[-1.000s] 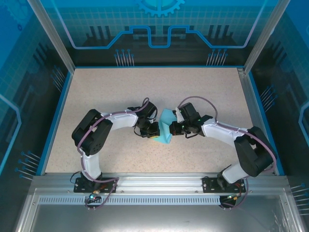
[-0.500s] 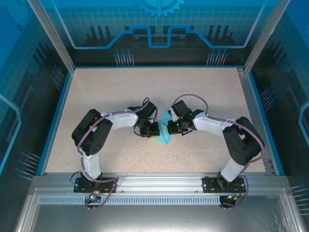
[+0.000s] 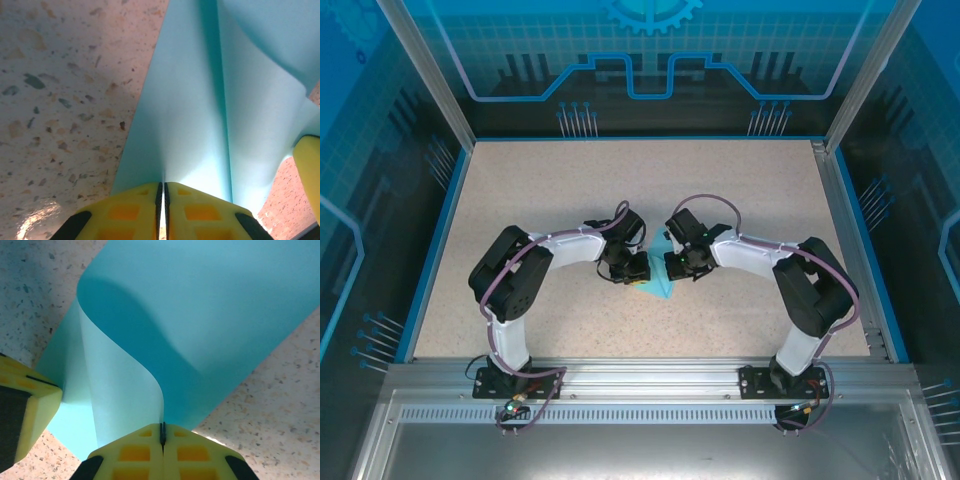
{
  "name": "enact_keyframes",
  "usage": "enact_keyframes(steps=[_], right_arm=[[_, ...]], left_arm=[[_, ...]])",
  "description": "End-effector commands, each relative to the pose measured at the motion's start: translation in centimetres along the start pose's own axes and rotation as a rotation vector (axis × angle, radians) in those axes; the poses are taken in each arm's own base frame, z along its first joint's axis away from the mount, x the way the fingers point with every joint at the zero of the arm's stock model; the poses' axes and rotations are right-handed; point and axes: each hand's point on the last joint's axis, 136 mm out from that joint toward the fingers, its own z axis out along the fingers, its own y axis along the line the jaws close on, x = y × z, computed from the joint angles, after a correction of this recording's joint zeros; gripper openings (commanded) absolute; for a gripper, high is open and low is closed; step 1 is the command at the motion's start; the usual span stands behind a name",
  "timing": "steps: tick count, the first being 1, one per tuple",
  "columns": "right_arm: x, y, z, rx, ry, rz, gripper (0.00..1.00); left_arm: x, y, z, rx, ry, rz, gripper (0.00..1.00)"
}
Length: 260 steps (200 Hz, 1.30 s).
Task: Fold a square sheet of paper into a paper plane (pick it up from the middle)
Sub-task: Fold the triangle a second time at the center of the table.
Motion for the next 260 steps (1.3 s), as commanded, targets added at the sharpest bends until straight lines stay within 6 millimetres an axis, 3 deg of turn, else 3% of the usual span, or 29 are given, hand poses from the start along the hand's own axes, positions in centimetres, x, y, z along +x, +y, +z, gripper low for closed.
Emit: enact_keyframes(steps=[1,71,260], right_arm=[[0.0,-0.2,0.0,0.042,0.010,-0.019,0.04],[-0.7,0.0,0.3,0.043,0.015,-0.045,0.05],[0.1,-0.4,0.9,0.063,0.026,-0.027,0.06]], left_arm=[[-0.1,1.1,-0.2,-0.047,0.007,-0.002,0.14],[-0.1,1.1,-0.1,-0.046,0.010,-0.002,0.14],[-0.2,0.9,0.1,-0.043,0.014,-0.002,0.14]])
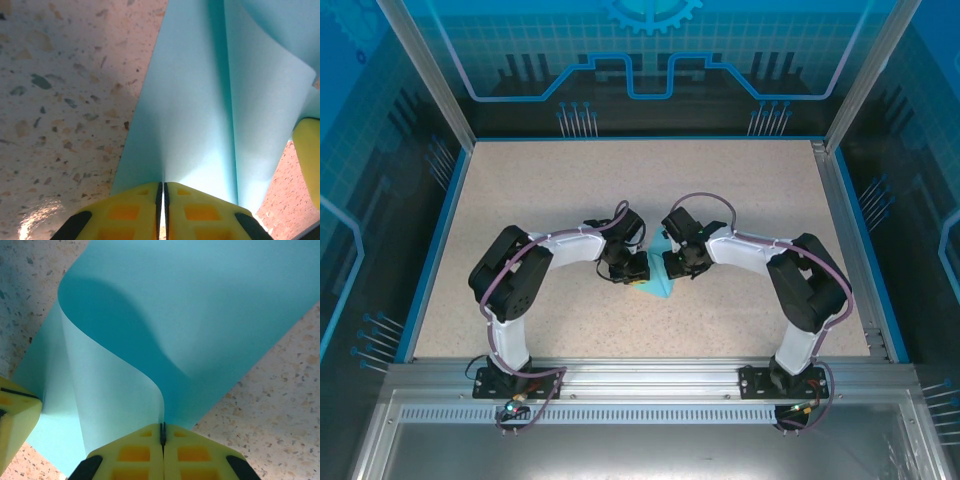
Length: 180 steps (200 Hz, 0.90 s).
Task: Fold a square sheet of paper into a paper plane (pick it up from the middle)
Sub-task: Fold the triangle a second time at the center of the table.
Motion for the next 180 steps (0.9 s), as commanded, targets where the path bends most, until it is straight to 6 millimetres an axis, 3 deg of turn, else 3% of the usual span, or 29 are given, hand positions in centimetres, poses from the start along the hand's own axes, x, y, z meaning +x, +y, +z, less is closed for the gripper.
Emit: enact_keyframes(steps=[1,180], right_arm=[[0.6,0.1,0.4,0.014,0.014,-0.007,0.06],[1.3,-0.4,1.9,0.040,0.047,0.003,0.06]], left_arm=[[-0.1,0.8,0.2,-0.038,0.011,0.001,0.14],[-0.2,0.6,0.2,-0.029,0.012,0.002,0.14]])
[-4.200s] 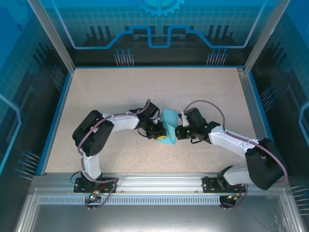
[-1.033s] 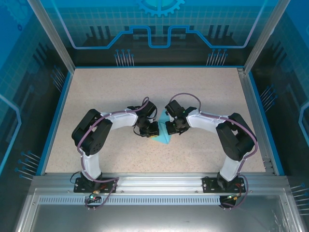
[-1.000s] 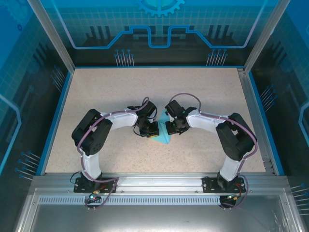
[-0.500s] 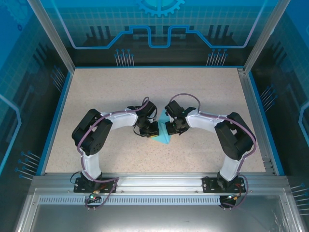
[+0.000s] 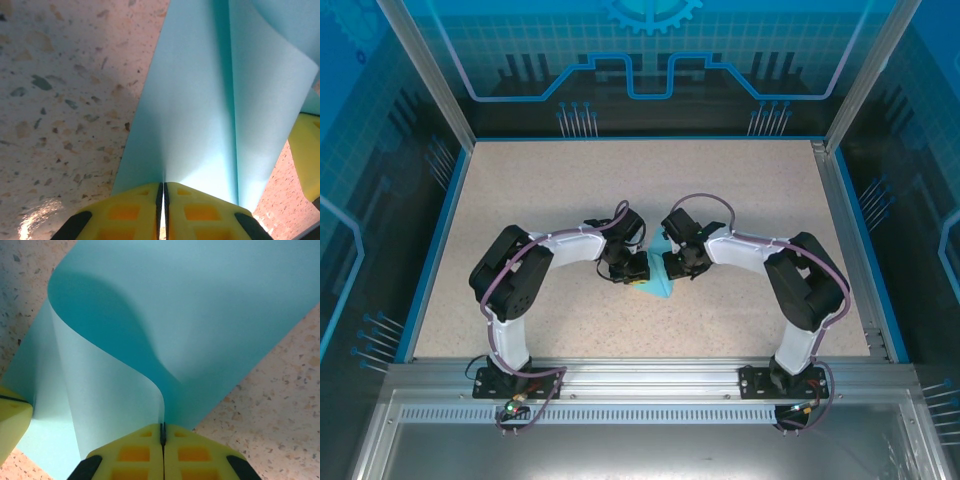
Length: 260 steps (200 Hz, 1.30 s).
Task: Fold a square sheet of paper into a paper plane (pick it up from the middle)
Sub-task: Fold the triangle a second time at the center of the table.
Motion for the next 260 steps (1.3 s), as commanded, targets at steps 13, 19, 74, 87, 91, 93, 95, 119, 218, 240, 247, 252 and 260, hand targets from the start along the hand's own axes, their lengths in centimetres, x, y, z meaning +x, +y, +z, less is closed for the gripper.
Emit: enact_keyframes(steps=[13,19,74,87,91,93,95,119,218,240,247,252,260], right_arm=[[1.3,-0.4,1.4,0.035,0.043,0.000,0.06],[1.4,-0.4,1.5,0.036,0.045,-0.002,0.06],[1.6,-0.7,1.5,0.047,0.049,-0.005,0.06],[1.5,-0.6,1.5,0.043,0.046,-0.004,0.06],[1.5,-0.6,1.5,0.041,0.045,-0.002,0.06],[1.5,-0.6,1.5,0.042,0.046,0.000,0.06],[1.4,-0.6,1.5,0.041,0.044,0.000,0.06],[1.0,-0.1,1.0,0.011,0.022,0.003,0.06],[-0.1,0.3,-0.5,-0.038,-0.019,0.006,0.07],[0.0,0.2,-0.1,-0.035,-0.012,0.008,0.07],[0.1,0.1,0.0,-0.032,-0.010,0.010,0.07],[0.2,0.1,0.1,-0.031,-0.007,0.009,0.07],[0.2,0.0,0.3,-0.030,-0.004,0.010,0.07]], left_arm=[[-0.2,0.5,0.0,-0.024,0.005,0.006,0.14],[-0.2,0.5,0.0,-0.024,0.004,0.006,0.14],[-0.5,0.0,-0.8,0.001,-0.030,0.005,0.16],[-0.6,-0.3,-1.2,0.014,-0.047,0.007,0.17],[-0.7,-0.4,-1.4,0.020,-0.055,0.009,0.17],[-0.7,-0.5,-1.5,0.022,-0.057,0.010,0.17],[-0.7,-0.5,-1.6,0.025,-0.060,0.009,0.17],[-1.0,-0.5,-1.7,0.033,-0.067,0.009,0.18],[-0.1,0.5,0.5,0.018,0.011,-0.015,0.15],[0.0,0.6,0.6,0.016,0.014,-0.013,0.15],[0.0,0.6,0.6,0.016,0.012,-0.013,0.15],[0.0,0.6,0.5,0.018,0.010,-0.012,0.15],[-0.1,0.6,0.4,0.020,0.006,-0.012,0.15]])
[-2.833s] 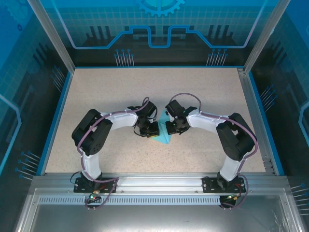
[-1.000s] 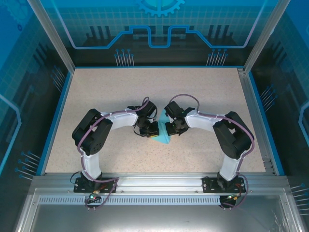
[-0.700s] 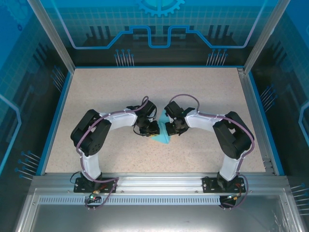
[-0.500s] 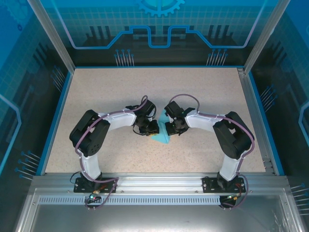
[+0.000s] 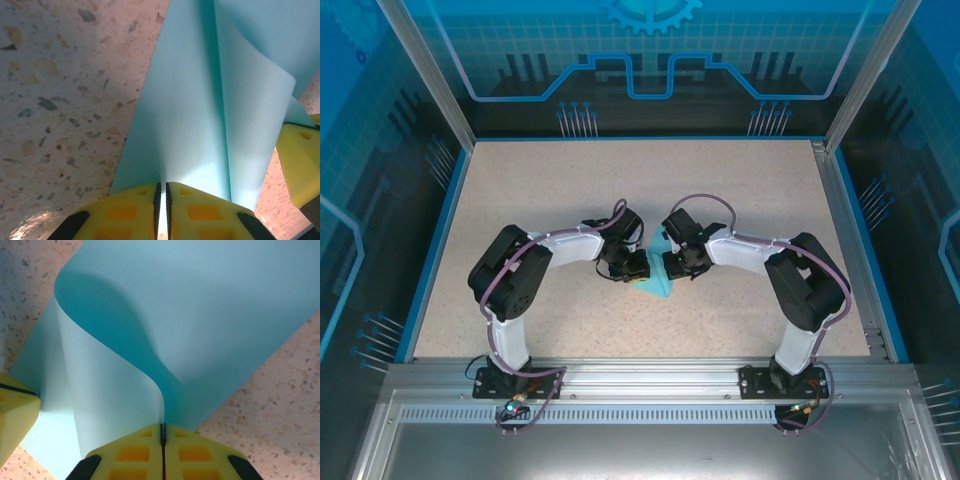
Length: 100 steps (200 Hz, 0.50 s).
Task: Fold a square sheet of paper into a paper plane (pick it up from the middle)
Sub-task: Fold the triangle a second time at the center of the table.
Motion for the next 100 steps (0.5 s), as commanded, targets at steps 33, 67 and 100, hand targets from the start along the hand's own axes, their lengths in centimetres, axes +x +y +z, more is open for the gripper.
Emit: enact_keyframes(steps=[33,67,100], right_arm=[[1.0,-0.7,1.0,0.019,0.039,0.016,0.07],[1.1,-1.1,1.1,0.038,0.046,0.017,0.07],[1.3,-1.1,1.3,0.036,0.055,0.014,0.07]], left_arm=[[0.4,0.4,-0.3,0.003,0.000,-0.006,0.15],[0.0,0.1,-1.3,0.009,-0.041,-0.013,0.15],[-0.5,-0.1,-2.2,0.085,-0.073,-0.062,0.13]])
